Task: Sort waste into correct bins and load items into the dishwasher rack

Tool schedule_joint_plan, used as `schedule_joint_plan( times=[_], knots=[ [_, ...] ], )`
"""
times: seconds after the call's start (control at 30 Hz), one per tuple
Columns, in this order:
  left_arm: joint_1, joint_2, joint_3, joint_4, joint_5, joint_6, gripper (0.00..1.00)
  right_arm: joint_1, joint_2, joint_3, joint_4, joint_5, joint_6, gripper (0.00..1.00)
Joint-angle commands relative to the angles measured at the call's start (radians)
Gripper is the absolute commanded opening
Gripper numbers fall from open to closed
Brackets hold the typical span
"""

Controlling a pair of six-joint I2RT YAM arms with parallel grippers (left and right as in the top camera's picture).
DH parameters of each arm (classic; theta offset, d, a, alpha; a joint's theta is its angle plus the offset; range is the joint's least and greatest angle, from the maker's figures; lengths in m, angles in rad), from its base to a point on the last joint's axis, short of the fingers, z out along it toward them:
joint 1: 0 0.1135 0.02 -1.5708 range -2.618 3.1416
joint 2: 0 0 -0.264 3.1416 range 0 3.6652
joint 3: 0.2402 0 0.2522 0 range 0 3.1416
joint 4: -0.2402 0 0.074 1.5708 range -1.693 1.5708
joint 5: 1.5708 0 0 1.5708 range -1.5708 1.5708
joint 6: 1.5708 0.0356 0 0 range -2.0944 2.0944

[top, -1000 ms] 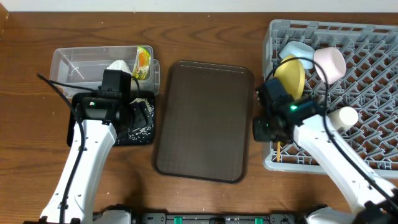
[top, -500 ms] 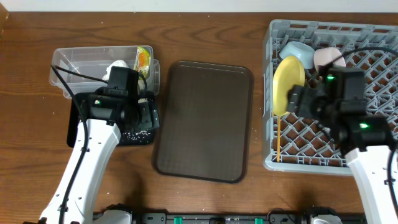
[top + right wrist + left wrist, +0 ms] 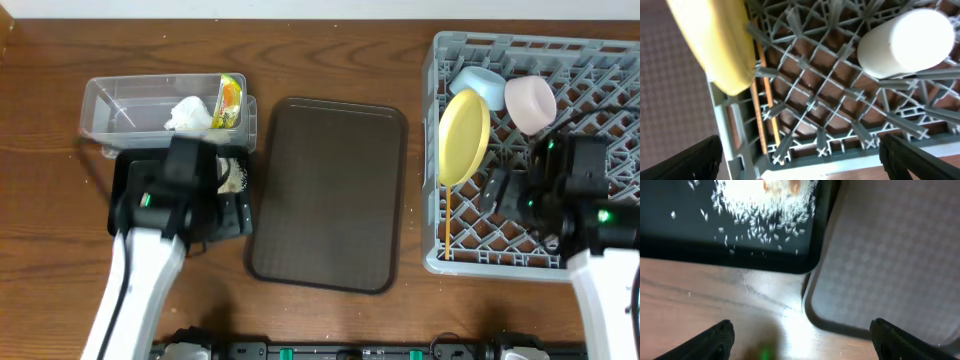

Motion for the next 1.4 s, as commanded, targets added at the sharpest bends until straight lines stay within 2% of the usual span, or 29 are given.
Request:
schedule_joint_plan(
  times=[0.0, 0.2, 0.4, 1.13, 1.37],
  knots=[
    [0.002, -0.182, -0.085, 0.053, -0.003, 0.018, 0.89, 0.054, -0.118, -0.085, 0.047, 0.019, -0.016, 0.99],
    [0.002, -0.521, -0.22, 0.183, -0.021, -0.006, 0.9, 0.121, -0.38, -0.238, 0.178, 0.14, -0.019, 0.99],
    [0.002, -0.679, -0.229, 0.204, -0.02, -0.006, 0.9, 0.121, -0.493, -0.271, 0.154, 0.142, -0.019, 0.99],
    [0.002, -0.694, -0.229, 0.189, -0.02, -0.006, 0.9, 0.121, -0.495, -0.271, 0.097, 0.142, -0.019, 0.99],
    [0.002, -0.694, -0.229, 0.188, -0.02, -0.006, 0.89, 0.077, -0.63, -0.328, 0.113, 0.169, -0.05, 0.99]
  ],
)
